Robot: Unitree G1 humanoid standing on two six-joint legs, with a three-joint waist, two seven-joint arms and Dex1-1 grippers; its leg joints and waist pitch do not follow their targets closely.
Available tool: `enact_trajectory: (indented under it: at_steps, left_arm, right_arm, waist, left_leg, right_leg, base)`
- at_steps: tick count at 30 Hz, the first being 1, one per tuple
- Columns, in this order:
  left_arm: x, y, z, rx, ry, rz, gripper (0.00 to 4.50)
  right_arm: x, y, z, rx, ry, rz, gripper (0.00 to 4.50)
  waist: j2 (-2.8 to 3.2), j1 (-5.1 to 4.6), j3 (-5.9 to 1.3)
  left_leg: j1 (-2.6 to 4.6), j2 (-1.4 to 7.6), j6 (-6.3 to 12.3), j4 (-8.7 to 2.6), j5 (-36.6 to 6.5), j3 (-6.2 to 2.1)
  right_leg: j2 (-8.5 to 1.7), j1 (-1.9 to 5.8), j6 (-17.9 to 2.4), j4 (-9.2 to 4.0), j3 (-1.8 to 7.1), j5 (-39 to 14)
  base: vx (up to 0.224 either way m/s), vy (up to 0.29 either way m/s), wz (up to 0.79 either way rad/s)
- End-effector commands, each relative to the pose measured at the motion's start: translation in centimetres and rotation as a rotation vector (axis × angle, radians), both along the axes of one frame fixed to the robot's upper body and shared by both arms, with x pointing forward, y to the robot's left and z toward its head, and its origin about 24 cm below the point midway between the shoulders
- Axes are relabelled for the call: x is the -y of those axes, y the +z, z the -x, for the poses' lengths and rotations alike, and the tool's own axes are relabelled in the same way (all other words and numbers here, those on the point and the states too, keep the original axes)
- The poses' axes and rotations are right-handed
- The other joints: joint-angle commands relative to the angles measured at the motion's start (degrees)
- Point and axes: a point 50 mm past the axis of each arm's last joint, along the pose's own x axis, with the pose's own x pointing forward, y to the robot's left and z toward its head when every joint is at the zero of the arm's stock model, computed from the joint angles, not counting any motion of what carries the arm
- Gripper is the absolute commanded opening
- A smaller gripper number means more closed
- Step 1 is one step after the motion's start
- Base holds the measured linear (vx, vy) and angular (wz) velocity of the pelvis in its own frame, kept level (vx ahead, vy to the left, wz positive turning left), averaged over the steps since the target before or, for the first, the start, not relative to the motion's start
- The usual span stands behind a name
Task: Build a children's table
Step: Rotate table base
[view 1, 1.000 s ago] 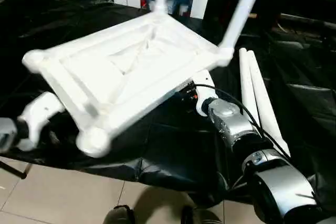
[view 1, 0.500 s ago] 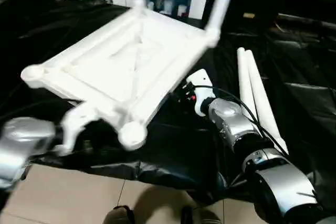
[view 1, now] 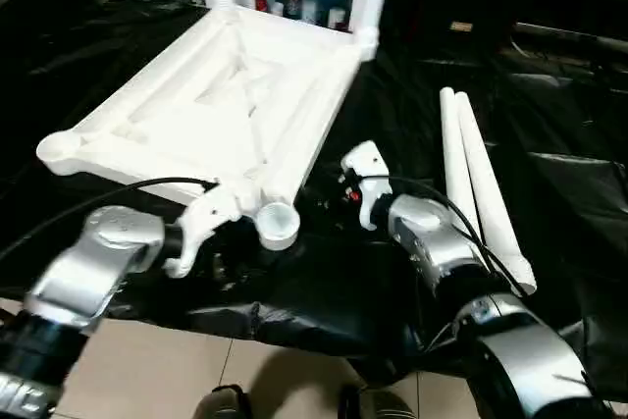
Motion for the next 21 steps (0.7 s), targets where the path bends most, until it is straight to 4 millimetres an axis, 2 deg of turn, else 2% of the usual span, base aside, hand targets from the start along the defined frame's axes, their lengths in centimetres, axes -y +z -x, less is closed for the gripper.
enact_trajectory:
  at_steps: [1,3,5,6,7,9,10,12,14,15,16,18,19,20,21]
  left_arm:
    - [2.7,0.0,-0.1,0.034,-0.090,0.051,4.44]
    - [3.2,0.1,-0.4,0.051,-0.089,0.065,4.44]
    - [4.0,1.0,-1.1,0.110,-0.083,0.115,4.44]
    - [4.1,1.7,-1.3,0.138,-0.088,0.145,4.44]
    - [4.1,2.0,-1.4,0.151,-0.090,0.159,4.44]
    - [4.0,2.8,-1.5,0.172,-0.096,0.187,4.44]
    - [3.7,3.7,-1.5,0.184,-0.106,0.206,4.44]
    - [2.8,5.3,-1.5,0.194,-0.133,0.214,4.44]
    - [2.4,5.6,-1.5,0.186,-0.145,0.188,4.44]
    - [1.9,5.6,-1.6,0.190,-0.153,0.153,4.44]
    - [1.9,5.6,-1.6,0.190,-0.153,0.153,4.44]
    - [1.1,5.4,-2.6,0.225,-0.145,0.074,4.44]
    - [0.9,5.4,-2.8,0.235,-0.142,0.055,4.44]
    - [0.6,5.3,-3.6,0.271,-0.124,0.010,4.44]
    - [0.5,5.4,-4.7,0.326,-0.087,-0.012,4.44]
  right_arm:
    - [-1.5,1.1,0.5,0.043,0.104,-0.043,3.80]
    - [-1.0,1.2,0.6,0.053,0.100,-0.050,3.80]
    - [0.6,2.0,0.6,0.088,0.073,-0.061,3.80]
    - [1.5,2.5,0.6,0.103,0.060,-0.069,3.80]
    - [1.8,2.8,0.7,0.109,0.055,-0.072,3.80]
    - [3.0,3.5,0.9,0.135,0.049,-0.070,3.80]
    - [4.1,4.2,1.2,0.149,0.053,-0.060,3.80]
    - [6.3,5.0,2.0,0.168,0.079,0.013,3.80]
    - [7.0,5.1,2.3,0.174,0.095,0.048,3.80]
    - [7.4,5.2,2.6,0.173,0.114,0.075,3.80]
    - [7.4,5.2,2.6,0.173,0.114,0.075,3.80]
    - [8.3,5.5,3.2,0.171,0.150,0.140,3.80]
    - [8.5,5.6,3.4,0.169,0.156,0.155,3.80]
    - [9.0,5.8,3.6,0.175,0.151,0.194,3.80]
    - [9.8,6.3,3.4,0.185,0.091,0.239,3.80]
  waist:
    - [1.99,-0.01,-5.12]
    - [2.13,0.16,-5.01]
    - [1.97,0.17,-5.07]
    - [1.96,0.42,-4.96]
    - [1.93,0.56,-5.11]
    - [1.98,0.66,-5.00]
    - [1.98,0.58,-5.03]
    - [2.01,0.66,-4.59]
    - [1.93,0.59,-4.61]
    - [2.09,0.54,-4.62]
    - [1.92,0.45,-4.67]
    - [2.02,0.49,-4.63]
    - [2.03,0.52,-4.70]
    - [2.05,0.49,-4.79]
    - [2.15,0.62,-4.89]
  left_leg:
    - [2.07,1.59,-0.92,-4.17,-15.80,-1.00]
    - [2.21,1.54,-0.71,-4.15,-16.46,-0.96]
    - [2.07,1.57,-0.50,-4.16,-16.31,-1.01]
    - [2.12,1.50,-0.30,-4.17,-16.17,-0.98]
    - [2.24,1.57,0.14,-4.06,-15.17,-0.92]
    - [2.07,1.52,0.28,-4.12,-15.14,-1.00]
    - [2.02,1.54,0.40,-4.09,-15.31,-0.98]
    - [2.04,1.48,-0.07,-4.30,-16.11,-1.10]
    - [2.11,1.33,-0.15,-4.20,-16.70,-1.00]
    - [2.06,1.30,-0.28,-4.19,-17.02,-1.05]
    - [2.03,1.29,-0.32,-4.19,-17.35,-1.09]
    - [2.11,1.25,-0.23,-4.22,-18.28,-1.17]
    - [2.21,1.33,-0.14,-4.16,-17.84,-1.17]
    - [2.02,1.34,-0.21,-4.15,-17.37,-1.25]
    - [2.32,1.20,-0.42,-3.96,-17.67,-1.17]
  right_leg:
    - [-2.13,3.00,-14.83,-3.22,1.54,-9.11]
    - [-1.99,2.92,-14.58,-3.39,1.53,-9.61]
    - [-2.09,3.06,-14.66,-3.43,1.54,-9.81]
    - [-1.95,3.16,-13.84,-3.65,1.58,-10.21]
    - [-1.97,3.03,-14.19,-3.55,1.60,-8.95]
    - [-1.98,3.16,-14.12,-3.49,1.47,-9.61]
    - [-2.07,3.06,-14.24,-3.41,1.50,-9.66]
    - [-1.83,3.15,-13.36,-3.75,1.43,-11.95]
    - [-1.79,3.06,-12.81,-3.97,1.46,-13.67]
    - [-1.85,3.07,-12.68,-3.98,1.47,-14.43]
    - [-1.90,3.08,-12.08,-4.14,1.49,-15.79]
    - [-1.79,2.86,-11.23,-4.52,1.45,-17.51]
    - [-1.89,2.78,-11.15,-4.44,1.57,-16.78]
    - [-2.00,2.98,-11.37,-4.17,1.52,-16.18]
    - [-1.85,2.75,-10.87,-4.42,1.52,-16.57]
  base:
    - [0.000,0.000,0.00]
    - [0.000,0.000,0.00]
    - [0.000,0.000,0.00]
    - [0.000,0.000,0.00]
    - [0.000,0.000,0.00]
    - [0.000,0.000,0.00]
    - [0.000,0.000,0.00]
    - [0.000,0.000,0.00]
    - [0.000,0.000,0.00]
    - [0.000,0.000,0.00]
    - [0.000,0.000,0.00]
    - [0.000,0.000,0.00]
    - [0.000,0.000,0.00]
    - [0.000,0.000,0.00]
    - [0.000,0.000,0.00]
